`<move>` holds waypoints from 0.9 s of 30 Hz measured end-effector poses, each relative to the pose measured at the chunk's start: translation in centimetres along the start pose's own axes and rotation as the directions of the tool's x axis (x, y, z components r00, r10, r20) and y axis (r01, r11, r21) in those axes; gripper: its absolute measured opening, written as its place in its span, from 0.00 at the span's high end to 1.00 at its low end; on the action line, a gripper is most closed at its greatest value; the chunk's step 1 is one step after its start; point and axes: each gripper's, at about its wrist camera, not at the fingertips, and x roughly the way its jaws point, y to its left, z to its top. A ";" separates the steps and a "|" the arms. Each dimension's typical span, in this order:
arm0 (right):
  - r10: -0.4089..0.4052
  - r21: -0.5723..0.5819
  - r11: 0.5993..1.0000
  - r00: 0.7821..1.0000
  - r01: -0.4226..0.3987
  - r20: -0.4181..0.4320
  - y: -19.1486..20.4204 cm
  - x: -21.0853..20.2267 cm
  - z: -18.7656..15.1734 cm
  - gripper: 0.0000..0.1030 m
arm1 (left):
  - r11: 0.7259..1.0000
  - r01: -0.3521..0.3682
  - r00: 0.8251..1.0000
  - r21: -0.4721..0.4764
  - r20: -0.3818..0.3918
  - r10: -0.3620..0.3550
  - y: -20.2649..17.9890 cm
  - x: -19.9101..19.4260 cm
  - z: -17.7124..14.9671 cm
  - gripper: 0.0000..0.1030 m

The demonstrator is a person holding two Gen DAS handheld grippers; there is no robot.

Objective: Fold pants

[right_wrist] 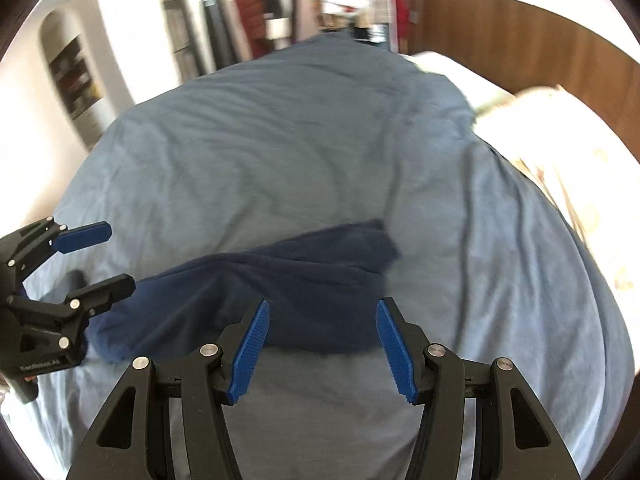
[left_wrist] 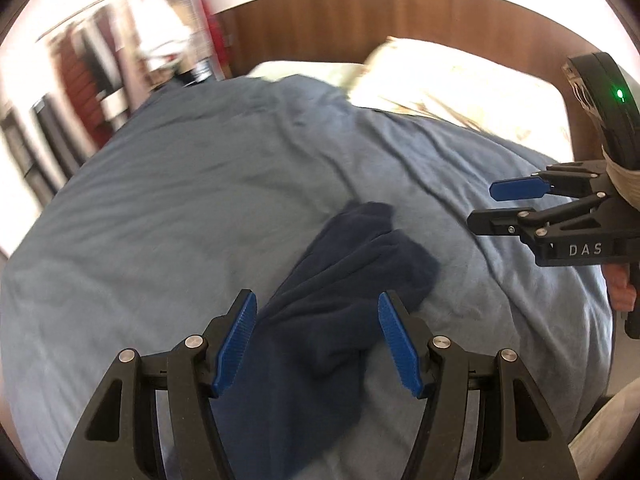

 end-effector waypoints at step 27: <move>0.185 0.558 0.819 0.982 -0.135 -0.034 -9.5 13.3 -7.5 0.56 | 0.854 0.369 0.915 0.368 -0.307 -0.263 -5.2 21.0 5.9 0.53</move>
